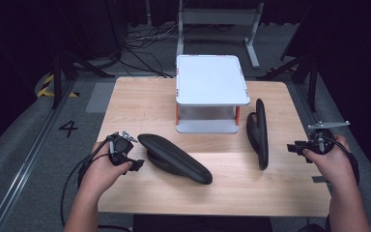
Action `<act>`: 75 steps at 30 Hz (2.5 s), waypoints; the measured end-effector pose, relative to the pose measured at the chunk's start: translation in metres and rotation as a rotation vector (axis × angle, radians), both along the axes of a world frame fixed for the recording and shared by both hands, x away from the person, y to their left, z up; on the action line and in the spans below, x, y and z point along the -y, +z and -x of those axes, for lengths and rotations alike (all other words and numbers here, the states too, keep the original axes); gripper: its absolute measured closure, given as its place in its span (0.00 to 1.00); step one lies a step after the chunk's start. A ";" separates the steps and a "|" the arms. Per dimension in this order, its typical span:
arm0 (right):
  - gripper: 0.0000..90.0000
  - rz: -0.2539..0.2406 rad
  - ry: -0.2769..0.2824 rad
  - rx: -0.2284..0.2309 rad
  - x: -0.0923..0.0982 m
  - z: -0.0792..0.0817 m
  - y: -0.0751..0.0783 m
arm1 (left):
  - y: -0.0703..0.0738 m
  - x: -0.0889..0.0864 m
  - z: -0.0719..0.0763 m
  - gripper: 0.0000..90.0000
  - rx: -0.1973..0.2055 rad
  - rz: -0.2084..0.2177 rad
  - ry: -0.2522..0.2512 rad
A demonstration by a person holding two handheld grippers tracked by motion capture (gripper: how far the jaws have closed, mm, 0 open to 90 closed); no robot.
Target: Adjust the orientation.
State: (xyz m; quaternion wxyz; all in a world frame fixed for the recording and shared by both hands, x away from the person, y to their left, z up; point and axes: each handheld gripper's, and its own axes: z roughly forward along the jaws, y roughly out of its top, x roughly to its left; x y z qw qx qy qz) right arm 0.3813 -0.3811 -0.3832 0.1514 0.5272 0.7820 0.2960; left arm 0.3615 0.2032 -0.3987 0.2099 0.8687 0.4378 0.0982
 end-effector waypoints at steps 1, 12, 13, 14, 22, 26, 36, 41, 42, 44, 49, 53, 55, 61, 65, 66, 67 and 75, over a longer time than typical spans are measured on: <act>0.64 -0.001 0.009 0.006 -0.002 0.001 0.002 | 0.000 0.000 0.002 0.35 0.005 0.003 0.005; 0.60 -0.030 0.141 0.062 -0.047 0.005 0.027 | 0.011 -0.002 0.019 0.43 0.021 0.046 -0.009; 0.60 -0.031 0.153 0.064 -0.051 0.005 0.027 | 0.012 0.000 0.020 0.43 0.026 0.048 -0.011; 0.60 -0.032 0.162 0.063 -0.054 0.005 0.027 | 0.013 0.001 0.022 0.44 0.030 0.051 -0.024; 0.59 -0.031 0.225 0.057 -0.075 0.007 0.026 | 0.005 0.023 0.024 0.82 -0.052 0.032 -0.131; 0.59 -0.030 0.232 0.061 -0.077 0.009 0.028 | -0.003 0.034 0.022 0.91 -0.108 0.032 -0.165; 0.59 -0.031 0.245 0.065 -0.082 0.011 0.029 | -0.031 0.056 0.013 0.99 -0.171 0.011 -0.192; 0.59 -0.028 0.244 0.067 -0.082 0.012 0.029 | -0.040 0.062 0.009 0.95 -0.194 0.034 -0.177; 0.59 -0.027 0.244 0.067 -0.082 0.012 0.029 | -0.041 0.063 0.008 0.91 -0.188 0.036 -0.177; 0.59 -0.026 0.244 0.068 -0.082 0.012 0.029 | -0.041 0.064 0.008 0.89 -0.184 0.032 -0.178; 0.59 -0.023 0.239 0.068 -0.081 0.013 0.029 | -0.035 0.066 0.007 0.80 -0.143 0.066 -0.169; 0.59 -0.021 0.234 0.072 -0.079 0.014 0.029 | -0.031 0.067 0.006 0.74 -0.109 0.081 -0.184; 0.59 -0.021 0.232 0.073 -0.079 0.015 0.028 | -0.027 0.069 0.004 0.73 -0.086 0.091 -0.178; 0.58 -0.008 0.226 0.064 -0.079 0.021 0.025 | -0.015 0.076 -0.001 0.69 -0.009 0.117 -0.186; 0.58 0.001 0.217 0.053 -0.077 0.027 0.021 | -0.012 0.084 -0.007 0.66 0.012 0.129 -0.203; 0.58 0.007 0.218 0.052 -0.077 0.028 0.020 | -0.010 0.086 -0.008 0.65 0.021 0.129 -0.207; 0.58 0.007 0.218 0.052 -0.077 0.028 0.020 | -0.010 0.086 -0.008 0.65 0.021 0.129 -0.207; 0.57 0.007 0.196 0.042 -0.070 0.037 0.017 | -0.015 0.099 -0.022 0.59 0.092 0.152 -0.223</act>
